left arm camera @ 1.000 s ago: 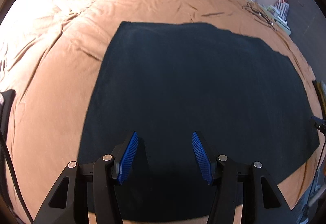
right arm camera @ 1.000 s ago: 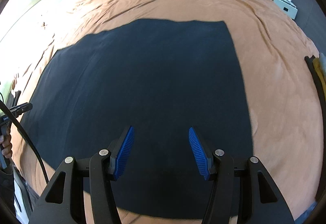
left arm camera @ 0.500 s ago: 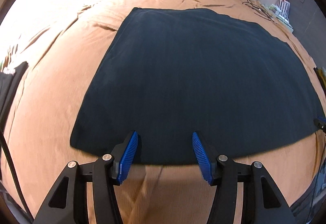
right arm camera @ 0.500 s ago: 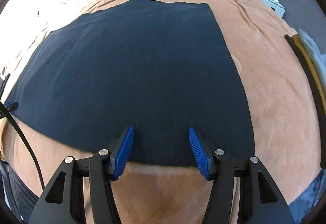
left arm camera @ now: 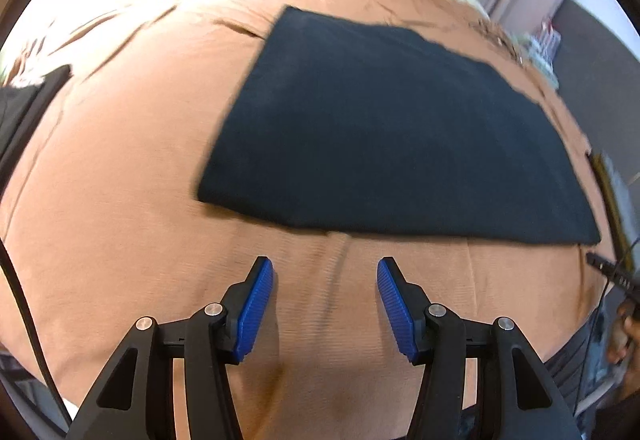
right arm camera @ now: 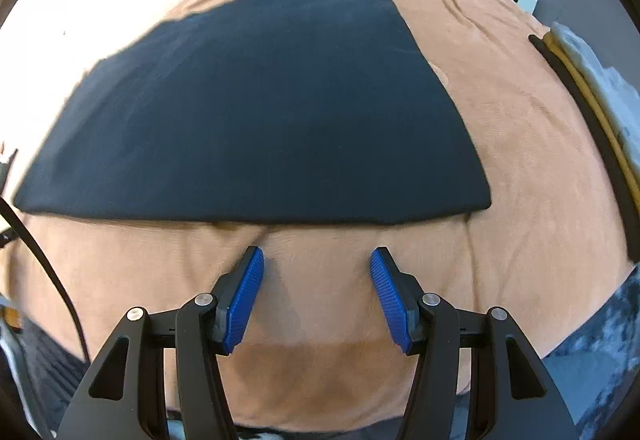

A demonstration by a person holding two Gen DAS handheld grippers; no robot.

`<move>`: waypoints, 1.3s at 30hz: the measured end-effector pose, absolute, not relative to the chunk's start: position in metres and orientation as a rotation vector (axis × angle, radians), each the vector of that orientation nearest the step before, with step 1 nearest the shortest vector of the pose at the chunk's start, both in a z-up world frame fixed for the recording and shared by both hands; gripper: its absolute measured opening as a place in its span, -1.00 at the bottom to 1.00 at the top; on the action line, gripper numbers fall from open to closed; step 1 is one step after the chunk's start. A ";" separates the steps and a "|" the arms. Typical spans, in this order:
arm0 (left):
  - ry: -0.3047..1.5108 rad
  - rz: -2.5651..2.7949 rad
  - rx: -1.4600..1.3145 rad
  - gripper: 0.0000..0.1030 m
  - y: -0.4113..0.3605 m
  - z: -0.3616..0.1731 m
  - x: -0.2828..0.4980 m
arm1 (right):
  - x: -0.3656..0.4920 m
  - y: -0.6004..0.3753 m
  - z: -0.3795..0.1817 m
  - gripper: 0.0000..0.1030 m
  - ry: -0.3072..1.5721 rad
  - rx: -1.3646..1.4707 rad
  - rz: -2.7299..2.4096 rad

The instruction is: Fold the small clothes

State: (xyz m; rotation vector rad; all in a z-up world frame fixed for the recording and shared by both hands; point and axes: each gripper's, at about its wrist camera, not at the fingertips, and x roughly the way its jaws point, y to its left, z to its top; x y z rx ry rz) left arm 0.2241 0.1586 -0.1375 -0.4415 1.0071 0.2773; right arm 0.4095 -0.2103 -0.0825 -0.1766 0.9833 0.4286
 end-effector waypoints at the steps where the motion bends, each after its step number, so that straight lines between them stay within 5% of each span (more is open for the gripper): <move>1: 0.990 0.283 -0.460 0.11 0.166 -0.133 0.220 | 0.405 -0.210 -0.078 0.05 0.972 -0.161 0.440; 23: 0.909 0.250 -0.915 0.08 0.243 -0.161 0.210 | 0.400 -0.117 -0.064 -0.02 0.932 -0.106 0.693; 28: 0.846 0.241 -1.001 0.07 0.253 -0.166 0.217 | 0.417 -0.109 -0.070 -0.17 0.946 -0.098 0.703; 34: 0.800 0.211 -1.067 -0.36 0.256 -0.173 0.213 | 0.433 -0.096 -0.068 -0.39 0.952 -0.067 0.705; 36: 0.798 0.220 -1.062 -0.75 0.258 -0.175 0.213 | 0.437 -0.091 -0.066 -0.42 0.959 -0.053 0.709; 39: 0.785 0.214 -1.096 -0.85 0.263 -0.177 0.213 | 0.440 -0.081 -0.071 -0.55 0.973 -0.058 0.712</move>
